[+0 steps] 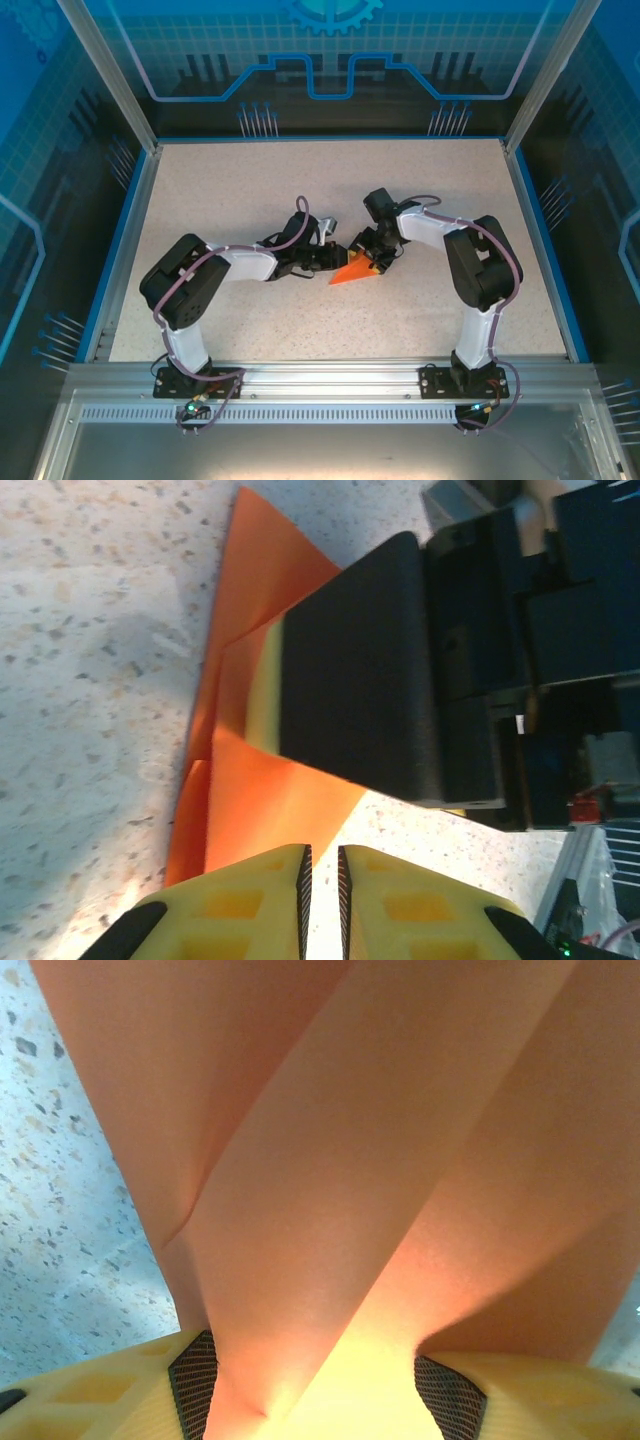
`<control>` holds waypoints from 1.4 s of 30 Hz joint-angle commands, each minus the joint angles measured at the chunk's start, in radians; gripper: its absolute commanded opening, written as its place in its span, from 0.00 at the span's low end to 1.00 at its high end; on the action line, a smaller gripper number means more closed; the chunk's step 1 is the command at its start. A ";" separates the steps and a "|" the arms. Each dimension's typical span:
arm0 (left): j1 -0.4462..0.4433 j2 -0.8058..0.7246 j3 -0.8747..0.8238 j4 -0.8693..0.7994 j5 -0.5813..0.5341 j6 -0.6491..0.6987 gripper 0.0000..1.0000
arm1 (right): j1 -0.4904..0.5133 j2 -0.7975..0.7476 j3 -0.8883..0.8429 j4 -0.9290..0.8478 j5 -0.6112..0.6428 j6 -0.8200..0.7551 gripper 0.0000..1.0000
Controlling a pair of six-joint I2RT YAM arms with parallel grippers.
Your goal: Fold a paper plane with a square sheet of paper (pick it up from the middle)
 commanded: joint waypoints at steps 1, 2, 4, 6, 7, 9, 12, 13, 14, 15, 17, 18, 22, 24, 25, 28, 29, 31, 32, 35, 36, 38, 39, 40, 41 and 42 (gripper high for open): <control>-0.006 0.028 -0.006 0.065 0.077 -0.013 0.19 | 0.002 0.187 -0.103 -0.101 0.215 -0.017 0.64; -0.006 0.035 -0.005 0.073 0.085 -0.014 0.19 | 0.003 0.188 -0.102 -0.102 0.212 -0.015 0.64; -0.007 0.050 0.002 0.069 0.094 -0.014 0.19 | 0.002 0.191 -0.100 -0.101 0.209 -0.011 0.64; -0.008 0.064 0.011 0.057 0.092 -0.010 0.19 | 0.001 0.194 -0.097 -0.101 0.204 -0.011 0.65; -0.010 0.071 0.014 0.050 0.088 -0.009 0.19 | 0.002 0.196 -0.096 -0.101 0.204 -0.009 0.64; -0.011 0.085 0.024 0.021 0.074 -0.001 0.19 | 0.002 0.196 -0.095 -0.101 0.203 -0.009 0.65; -0.012 0.104 0.038 -0.011 0.059 0.005 0.19 | 0.002 0.196 -0.094 -0.102 0.203 -0.012 0.65; -0.012 0.109 0.041 -0.020 0.054 0.004 0.19 | 0.001 0.196 -0.094 -0.103 0.202 -0.012 0.65; -0.011 0.116 0.045 -0.029 0.051 0.005 0.19 | 0.003 0.196 -0.095 -0.102 0.202 -0.012 0.65; -0.012 0.119 0.048 -0.036 0.041 0.005 0.18 | 0.002 0.196 -0.095 -0.102 0.203 -0.012 0.65; -0.012 0.120 0.049 -0.048 0.028 0.003 0.18 | 0.002 0.196 -0.095 -0.101 0.202 -0.014 0.65; -0.011 0.120 0.048 -0.059 0.019 0.006 0.18 | 0.002 0.196 -0.096 -0.101 0.203 -0.015 0.65; -0.012 0.118 0.049 -0.087 -0.008 0.005 0.17 | 0.001 0.194 -0.094 -0.094 0.198 -0.023 0.66; -0.012 0.118 0.050 -0.102 -0.020 0.006 0.16 | 0.002 0.191 -0.091 -0.092 0.196 -0.032 0.66; -0.013 0.118 0.051 -0.105 -0.023 0.005 0.16 | 0.002 0.189 -0.089 -0.091 0.195 -0.036 0.66; -0.015 0.121 0.052 -0.120 -0.029 0.006 0.14 | 0.003 0.180 -0.088 -0.084 0.187 -0.048 0.66; -0.016 0.123 0.053 -0.128 -0.035 0.006 0.14 | 0.001 0.175 -0.087 -0.082 0.183 -0.054 0.67; -0.019 0.126 0.055 -0.141 -0.043 0.010 0.13 | 0.002 0.158 -0.084 -0.078 0.177 -0.064 0.67; -0.019 0.127 0.056 -0.148 -0.046 0.010 0.13 | 0.003 0.146 -0.081 -0.075 0.175 -0.071 0.67; -0.022 0.136 0.063 -0.168 -0.050 0.010 0.12 | 0.003 0.105 -0.064 -0.076 0.167 -0.095 0.68; -0.023 0.138 0.066 -0.177 -0.054 0.011 0.12 | 0.002 0.087 -0.062 -0.072 0.164 -0.103 0.67; -0.025 0.140 0.070 -0.198 -0.068 0.013 0.12 | 0.003 0.048 -0.059 -0.063 0.158 -0.118 0.68; -0.028 0.140 0.071 -0.206 -0.073 0.016 0.12 | 0.003 0.028 -0.058 -0.059 0.157 -0.126 0.68; -0.027 0.141 0.072 -0.215 -0.077 0.018 0.12 | 0.003 0.006 -0.056 -0.057 0.157 -0.136 0.68; -0.028 0.141 0.075 -0.223 -0.082 0.019 0.12 | 0.002 -0.017 -0.055 -0.051 0.157 -0.150 0.68; -0.029 0.141 0.076 -0.229 -0.084 0.020 0.12 | 0.002 -0.037 -0.053 -0.049 0.157 -0.160 0.68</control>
